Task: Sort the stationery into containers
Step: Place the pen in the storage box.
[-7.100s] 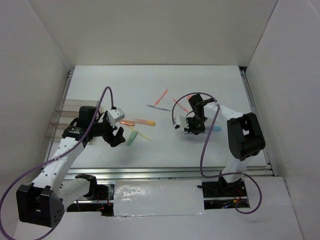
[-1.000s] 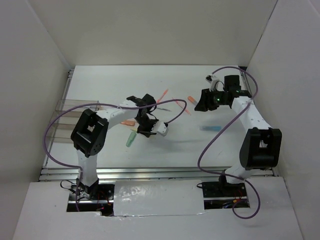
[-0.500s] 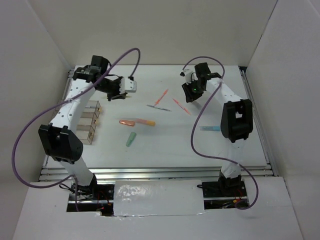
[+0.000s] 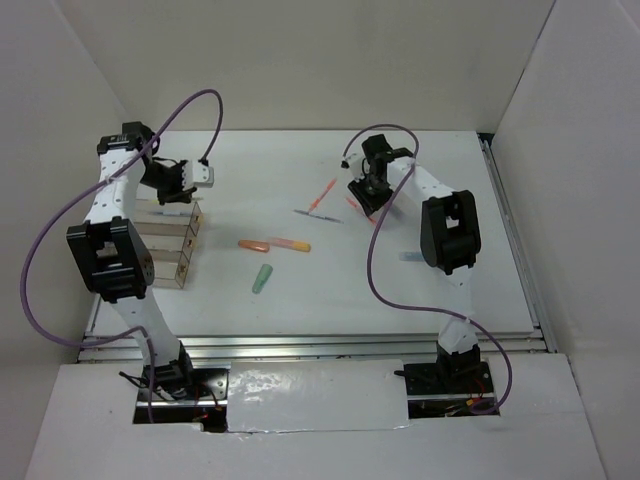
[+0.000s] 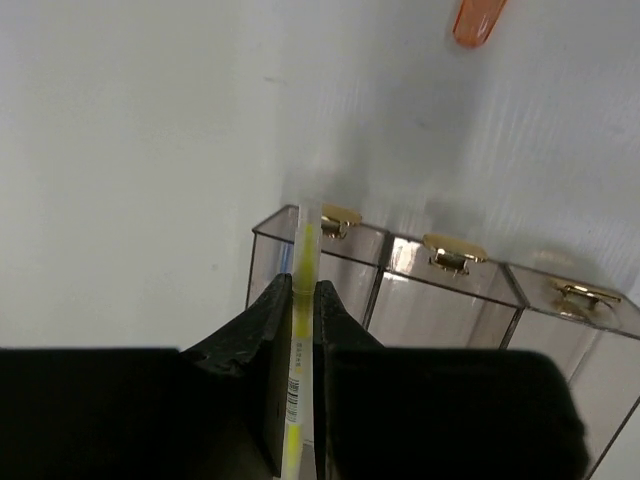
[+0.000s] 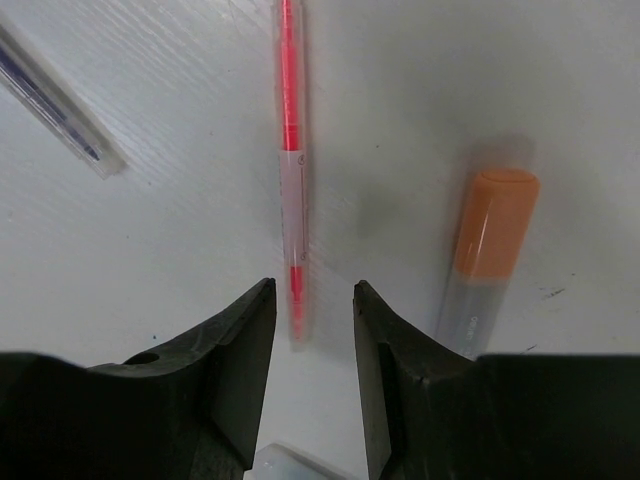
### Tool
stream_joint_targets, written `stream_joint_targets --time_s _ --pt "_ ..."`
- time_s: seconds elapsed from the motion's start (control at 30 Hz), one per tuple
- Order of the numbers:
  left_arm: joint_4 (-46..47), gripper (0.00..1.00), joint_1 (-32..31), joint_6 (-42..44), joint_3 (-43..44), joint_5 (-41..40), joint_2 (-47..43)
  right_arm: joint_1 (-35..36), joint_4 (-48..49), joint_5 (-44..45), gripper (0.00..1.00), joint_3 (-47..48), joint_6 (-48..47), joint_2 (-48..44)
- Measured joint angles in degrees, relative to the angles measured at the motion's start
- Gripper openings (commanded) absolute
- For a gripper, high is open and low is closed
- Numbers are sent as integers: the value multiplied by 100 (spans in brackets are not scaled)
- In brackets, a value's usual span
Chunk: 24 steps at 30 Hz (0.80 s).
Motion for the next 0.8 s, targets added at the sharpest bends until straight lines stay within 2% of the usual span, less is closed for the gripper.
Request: stream_joint_targets --time_s 0.2,0.43,0.5,0.57,0.7,0.73,0.8 --pt "87 0 258 586 -26 -404 546 -13 -83 125 45 33 -24 0" --pt "426 3 313 791 -127 -763 815 -33 -214 149 45 59 -85 7" --pt "516 8 323 791 -127 -813 892 -33 -247 153 45 107 -118 22" --pt "568 19 343 789 -127 -855 977 -33 -267 170 45 146 -144 50" --pt "667 30 422 785 -127 -938 1051 -33 -310 203 45 177 -173 138" --pt "691 38 437 787 -127 -944 1051 -33 -326 212 45 179 -177 168" --pt "737 43 466 785 -127 -960 1051 -33 -374 229 45 216 -192 249"
